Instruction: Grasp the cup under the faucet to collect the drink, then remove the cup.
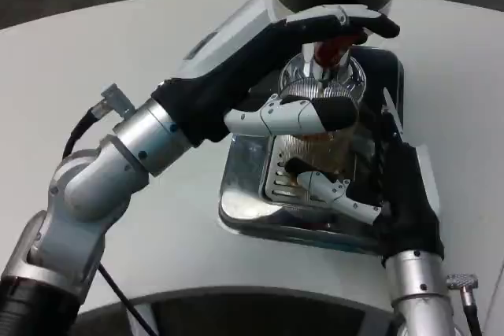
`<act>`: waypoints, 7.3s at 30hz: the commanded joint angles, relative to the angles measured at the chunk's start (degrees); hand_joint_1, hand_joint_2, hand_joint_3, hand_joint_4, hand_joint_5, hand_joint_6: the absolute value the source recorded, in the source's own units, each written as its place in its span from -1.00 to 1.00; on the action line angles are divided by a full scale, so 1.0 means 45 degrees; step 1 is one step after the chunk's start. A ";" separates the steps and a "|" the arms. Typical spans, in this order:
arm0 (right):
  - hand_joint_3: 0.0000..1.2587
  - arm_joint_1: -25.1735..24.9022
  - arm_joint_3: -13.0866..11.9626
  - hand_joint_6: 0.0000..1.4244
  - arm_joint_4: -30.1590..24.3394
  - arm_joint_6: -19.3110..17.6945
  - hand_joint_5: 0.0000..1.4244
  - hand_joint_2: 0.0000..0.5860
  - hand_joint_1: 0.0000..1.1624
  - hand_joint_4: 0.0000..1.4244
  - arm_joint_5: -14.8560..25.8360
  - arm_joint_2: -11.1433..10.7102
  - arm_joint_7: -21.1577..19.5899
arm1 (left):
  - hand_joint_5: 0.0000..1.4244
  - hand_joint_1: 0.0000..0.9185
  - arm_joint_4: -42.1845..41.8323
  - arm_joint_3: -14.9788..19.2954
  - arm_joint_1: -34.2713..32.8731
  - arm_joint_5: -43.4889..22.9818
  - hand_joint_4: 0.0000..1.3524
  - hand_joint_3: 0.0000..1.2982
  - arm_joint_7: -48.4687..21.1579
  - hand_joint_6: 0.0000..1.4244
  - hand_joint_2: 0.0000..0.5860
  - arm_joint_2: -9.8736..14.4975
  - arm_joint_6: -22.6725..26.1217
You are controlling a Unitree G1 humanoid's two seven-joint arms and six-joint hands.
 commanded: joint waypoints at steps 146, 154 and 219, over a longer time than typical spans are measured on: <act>-0.21 -0.1030 0.0008 -0.14 0.1661 -0.0650 -0.02 -0.50 0.75 -0.12 -0.0656 -0.0103 -0.2001 | -0.79 -1.00 -0.4818 0.3505 0.3640 -0.5983 -0.93 -0.66 -0.2439 -0.86 -0.79 -0.0796 0.6441; -0.18 -0.0682 0.0007 -0.12 0.0711 -0.0529 0.01 -0.50 0.77 -0.11 -0.0530 -0.0062 -0.1784 | -0.79 -1.00 -0.4941 0.4100 0.4325 -0.6099 -0.92 -0.66 -0.2604 -0.85 -0.79 -0.0031 0.6243; -0.13 0.4975 0.2214 -0.08 -1.0431 0.3372 0.06 -0.47 0.75 -0.06 0.0247 -0.0492 0.3121 | -0.87 -1.00 -0.6051 0.6382 0.8858 -0.4233 -1.00 -0.83 -0.4742 -0.94 -0.85 0.5018 -0.0335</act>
